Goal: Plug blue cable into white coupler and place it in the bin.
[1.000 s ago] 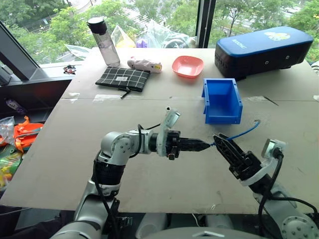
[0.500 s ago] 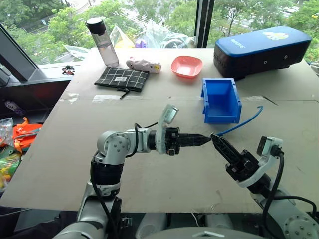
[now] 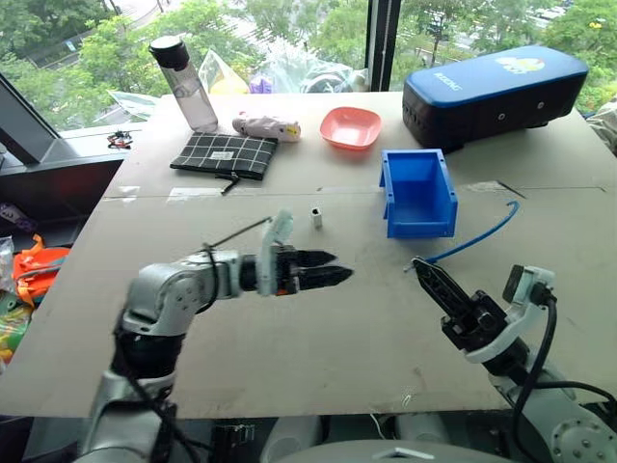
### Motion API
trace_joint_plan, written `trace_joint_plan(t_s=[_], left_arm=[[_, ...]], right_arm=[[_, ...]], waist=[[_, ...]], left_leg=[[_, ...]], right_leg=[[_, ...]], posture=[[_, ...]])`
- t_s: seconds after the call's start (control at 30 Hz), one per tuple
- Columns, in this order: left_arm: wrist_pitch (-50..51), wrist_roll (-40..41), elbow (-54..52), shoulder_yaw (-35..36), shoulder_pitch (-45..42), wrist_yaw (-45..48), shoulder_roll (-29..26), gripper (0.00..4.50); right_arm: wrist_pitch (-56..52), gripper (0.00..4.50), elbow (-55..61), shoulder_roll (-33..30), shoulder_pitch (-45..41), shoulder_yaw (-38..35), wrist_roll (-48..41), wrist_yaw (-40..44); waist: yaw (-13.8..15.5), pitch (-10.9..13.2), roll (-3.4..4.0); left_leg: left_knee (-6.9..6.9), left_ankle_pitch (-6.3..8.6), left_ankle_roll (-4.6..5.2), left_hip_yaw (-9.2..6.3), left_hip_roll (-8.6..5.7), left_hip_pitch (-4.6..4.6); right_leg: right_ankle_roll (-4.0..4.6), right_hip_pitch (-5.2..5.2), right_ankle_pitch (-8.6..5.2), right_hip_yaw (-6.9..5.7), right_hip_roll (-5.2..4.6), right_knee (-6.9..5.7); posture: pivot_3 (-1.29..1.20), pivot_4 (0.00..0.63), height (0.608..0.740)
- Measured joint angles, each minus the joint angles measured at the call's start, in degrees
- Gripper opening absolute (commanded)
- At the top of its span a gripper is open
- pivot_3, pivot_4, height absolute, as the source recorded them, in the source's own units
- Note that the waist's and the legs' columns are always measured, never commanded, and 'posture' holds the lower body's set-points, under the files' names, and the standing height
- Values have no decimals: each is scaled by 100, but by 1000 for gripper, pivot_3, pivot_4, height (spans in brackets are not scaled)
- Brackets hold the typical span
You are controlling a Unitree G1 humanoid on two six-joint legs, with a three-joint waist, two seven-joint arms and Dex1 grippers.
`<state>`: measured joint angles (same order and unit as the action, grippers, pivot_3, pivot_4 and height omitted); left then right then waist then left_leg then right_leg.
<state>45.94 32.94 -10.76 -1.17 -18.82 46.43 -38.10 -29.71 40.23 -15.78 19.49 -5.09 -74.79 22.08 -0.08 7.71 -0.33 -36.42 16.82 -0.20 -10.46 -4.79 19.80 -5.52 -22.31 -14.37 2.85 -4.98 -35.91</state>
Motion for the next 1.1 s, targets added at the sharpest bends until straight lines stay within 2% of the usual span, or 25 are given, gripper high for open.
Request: trace_joint_plan(t_s=[0.07, 0.17, 0.33, 0.6, 0.7, 0.93, 0.97, 1.1], left_arm=[[-1244, -853, 648, -73, -72, -284, 83, 4446], [-2036, -1362, 1391, -185, -308, -308, 264, 4446], [-3287, -2002, 3235, -623, -1285, 152, 670, 4446], [-4911, -2692, 6345, -838, -2834, 922, 1185, 4446], [-5387, -2899, 7155, -826, -3231, 931, 1312, 3680], [-5924, -3217, 8037, -758, -3703, 959, 1519, 236], [-5945, -3236, 8073, -740, -3720, 964, 1529, 71], [-6039, -3314, 8196, -609, -3742, 1066, 1583, 71]], right_arm=[[43, 0, -69, 36, -73, 33, 72, 90], [113, 0, -119, 75, -161, 69, 157, 141], [138, 0, -244, 102, -294, 116, 284, 226], [345, 0, -70, 112, 188, 59, 465, 241], [408, 0, 79, 167, 311, 86, 524, 233], [538, 0, 223, 172, 661, 130, 676, 216], [547, 0, 225, 167, 686, 128, 680, 216], [621, 0, 272, 132, 847, 125, 692, 216]], waist=[[111, -5, -9], [149, -8, -20], [92, -9, -30], [-20, -12, -41], [-21, -14, -45], [-31, -17, -51], [-37, -17, -51], [-44, -18, -52]], left_leg=[[-1, 1, 1, 5, -4, 4], [-7, 2, 4, 5, -9, 8], [-9, 0, 3, 0, -12, 10], [-10, 0, 3, -5, -20, 13], [-20, 2, 7, -11, -22, 13], [-32, 1, 6, -18, -31, 14], [-32, 1, 6, -19, -31, 14], [-33, 1, 6, -22, -32, 14]], right_leg=[[1, 0, 1, 2, -5, 5], [0, 1, 1, 1, -7, 6], [0, -2, 2, -7, -3, 1], [-2, -9, 3, -11, 1, -5], [-3, -1, 3, -19, 1, -8], [-5, 0, 2, -25, 2, -15], [-5, 0, 2, -25, 2, -16], [-5, 1, 2, -27, 2, -19]], posture=[[0, 150, 736], [0, 150, 736], [0, 150, 736], [0, 150, 736], [0, 150, 736], [0, 150, 736], [0, 150, 736], [0, 150, 736]])
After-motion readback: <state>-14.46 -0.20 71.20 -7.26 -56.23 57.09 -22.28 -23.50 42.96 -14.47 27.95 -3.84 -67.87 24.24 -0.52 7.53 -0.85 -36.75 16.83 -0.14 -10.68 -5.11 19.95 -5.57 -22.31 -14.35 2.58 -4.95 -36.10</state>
